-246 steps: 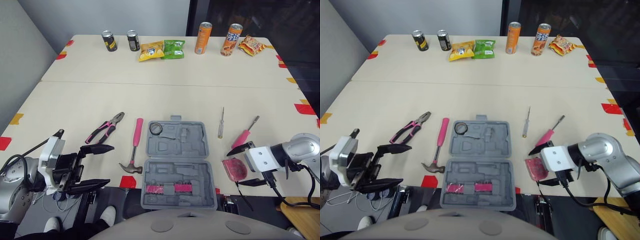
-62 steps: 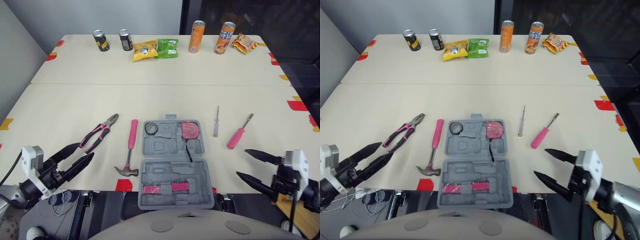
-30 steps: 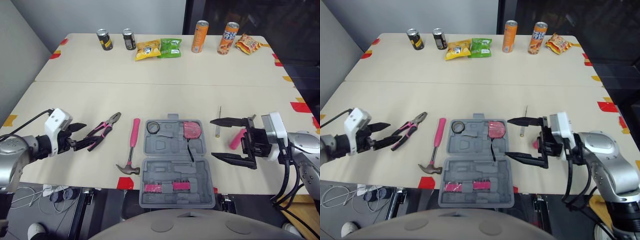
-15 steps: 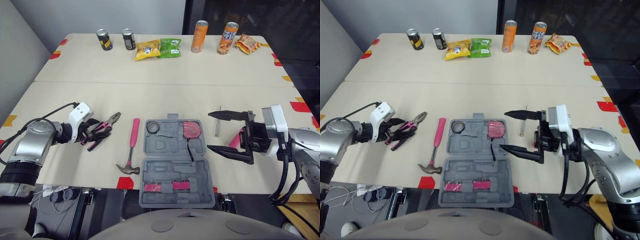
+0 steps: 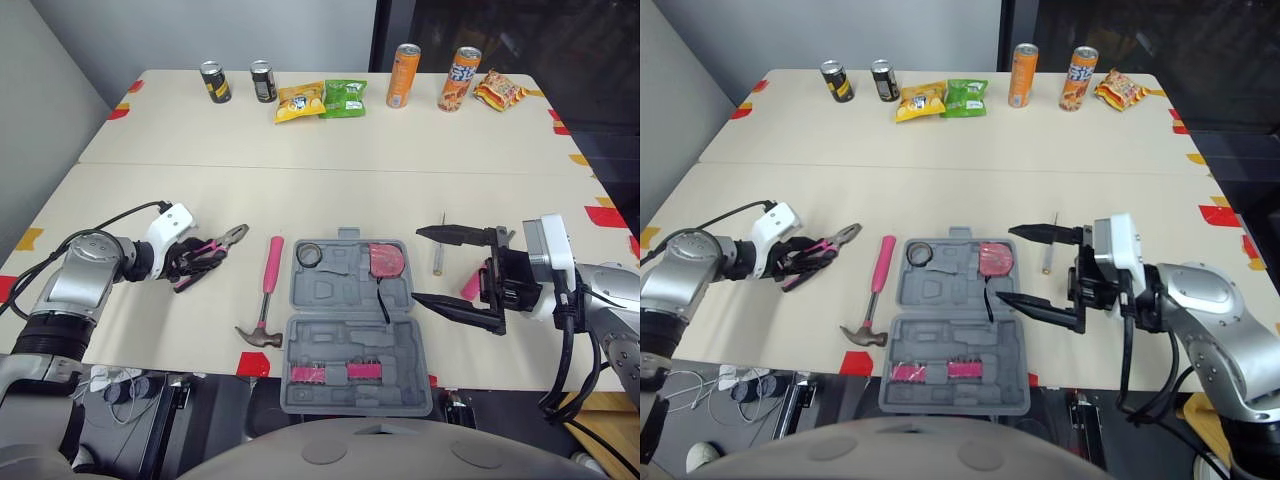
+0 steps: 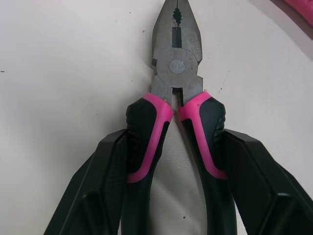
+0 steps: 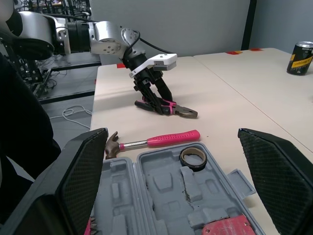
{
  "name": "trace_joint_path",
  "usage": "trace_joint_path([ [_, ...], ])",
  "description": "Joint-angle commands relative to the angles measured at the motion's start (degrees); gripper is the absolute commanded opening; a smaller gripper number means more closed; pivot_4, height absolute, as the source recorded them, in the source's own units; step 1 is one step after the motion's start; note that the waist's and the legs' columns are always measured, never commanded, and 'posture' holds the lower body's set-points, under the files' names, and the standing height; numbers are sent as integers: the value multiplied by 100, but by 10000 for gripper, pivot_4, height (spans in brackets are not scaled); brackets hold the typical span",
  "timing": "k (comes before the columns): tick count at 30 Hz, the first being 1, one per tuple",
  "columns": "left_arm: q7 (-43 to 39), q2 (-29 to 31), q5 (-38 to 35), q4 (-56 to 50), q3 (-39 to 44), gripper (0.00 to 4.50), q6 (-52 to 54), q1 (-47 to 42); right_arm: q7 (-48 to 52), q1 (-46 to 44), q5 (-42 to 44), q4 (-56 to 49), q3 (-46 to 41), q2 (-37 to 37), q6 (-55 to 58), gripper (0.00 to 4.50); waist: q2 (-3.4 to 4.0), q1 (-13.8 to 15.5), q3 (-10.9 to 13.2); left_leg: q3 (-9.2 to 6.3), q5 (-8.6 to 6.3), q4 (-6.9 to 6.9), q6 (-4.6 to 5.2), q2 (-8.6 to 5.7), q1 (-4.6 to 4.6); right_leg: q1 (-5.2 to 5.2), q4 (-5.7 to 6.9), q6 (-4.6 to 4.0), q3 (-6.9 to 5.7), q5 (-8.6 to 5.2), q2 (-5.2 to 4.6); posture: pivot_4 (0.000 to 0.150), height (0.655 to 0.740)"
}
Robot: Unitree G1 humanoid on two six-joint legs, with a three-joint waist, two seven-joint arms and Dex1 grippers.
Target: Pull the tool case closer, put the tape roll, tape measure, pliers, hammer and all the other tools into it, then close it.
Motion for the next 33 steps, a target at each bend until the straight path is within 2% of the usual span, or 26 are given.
trace_joint_path([
  [1,-82,-101,-16,-34,-36,24012,-109,301,-32,-99,31,-88,-47,-12,-37,45000,3,-2,-2,0,0,0,0,0,0,0,-1,0,0,0,0,1500,7400],
  [8,-632,117,-730,-675,736,24010,-405,680,-382,-522,-193,6,295,16,218,45000,-2,-78,2,-2,0,-2,0,1,0,-1,-1,0,-2,0,1,1500,7400],
  [13,-1298,604,-1323,-1866,1008,24009,-47,1032,-916,-1197,-847,39,936,-32,625,45000,-29,-85,23,-3,0,-3,-1,4,-5,-11,-3,0,-5,0,3,1500,7400],
  [15,-1570,918,-1444,-2280,944,24009,133,965,-1092,-1709,-1111,-69,1348,-213,1137,45000,-29,-86,36,-3,0,-6,-2,4,-5,-12,-3,0,-5,0,4,1500,7400],
  [17,-1691,1149,-1494,-2564,782,24008,385,758,-1391,-2340,-1283,-69,1730,-284,1850,45000,-28,-86,44,-2,0,-8,-2,3,-2,-12,-2,0,-4,0,4,1500,7400],
  [19,-1744,1269,-1483,-2780,545,24008,605,463,-1260,-3042,-1139,43,2110,-293,2471,45000,-26,-86,50,-2,1,-10,-4,2,-1,-12,0,0,-3,0,4,1500,7400],
  [23,-1781,1182,-1327,-3135,-132,24007,972,-302,-1254,-4386,-1246,530,2952,87,3462,45000,-22,-109,54,0,3,-10,-11,1,1,-15,10,-7,0,-3,5,1500,7400],
  [30,-1707,655,-1067,-3189,-993,24006,1200,-1368,-1032,-5474,-1558,1052,3971,583,4038,45000,-25,-96,54,-9,25,-6,-69,0,-47,-57,34,-17,9,-9,15,1500,7400],
  [33,-1719,482,-1043,-3126,-1122,24005,1197,-1611,-1034,-5587,-1755,1316,4177,794,3932,45000,-28,-93,52,-20,27,7,-85,5,-88,-79,39,26,10,16,23,1500,7400],
])
